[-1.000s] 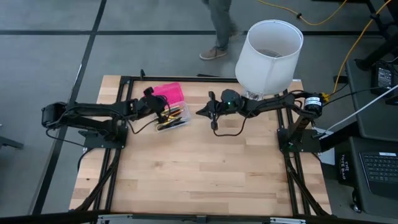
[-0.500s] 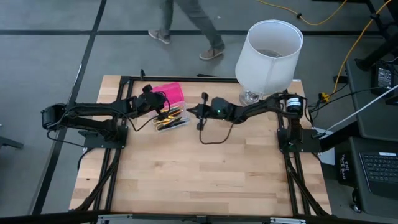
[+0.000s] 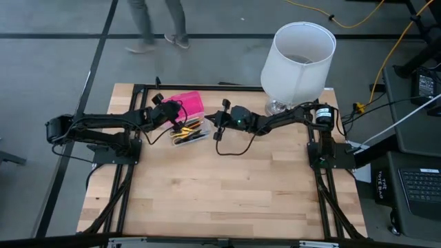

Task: Pick & place school supplies into a supply box
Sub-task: Close the pink supply box

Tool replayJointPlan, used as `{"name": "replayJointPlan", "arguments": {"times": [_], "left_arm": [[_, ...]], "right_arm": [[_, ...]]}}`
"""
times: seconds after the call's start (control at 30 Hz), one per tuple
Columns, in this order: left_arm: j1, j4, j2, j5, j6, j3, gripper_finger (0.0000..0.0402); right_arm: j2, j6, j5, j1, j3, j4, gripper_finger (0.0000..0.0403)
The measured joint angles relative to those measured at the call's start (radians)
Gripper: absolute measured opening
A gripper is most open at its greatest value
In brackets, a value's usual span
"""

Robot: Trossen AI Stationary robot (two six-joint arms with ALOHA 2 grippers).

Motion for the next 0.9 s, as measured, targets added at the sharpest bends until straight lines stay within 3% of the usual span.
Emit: {"name": "replayJointPlan", "arguments": {"times": [0.17, 0.4, 0.63, 0.9], "left_arm": [[0.003, -0.056, 0.0, 0.085, -0.001, 0.0, 0.0047], [0.042, -0.143, 0.0, 0.081, -0.007, 0.0, 0.0047], [0.189, -0.227, 0.0, 0.375, -0.107, 0.06, 0.0047], [0.309, -0.38, 0.0, 0.382, -0.198, 0.15, 0.0047]], "right_arm": [[0.0, -0.014, 0.0, -0.002, 0.0, 0.006, 0.0009], [0.0, -0.053, -0.001, -0.004, 0.0, -0.004, 0.001], [0.0, 0.004, -0.122, -0.022, 0.0, -0.006, 0.001], [0.0, 0.026, -0.134, -0.021, 0.0, -0.006, 0.001]]}}
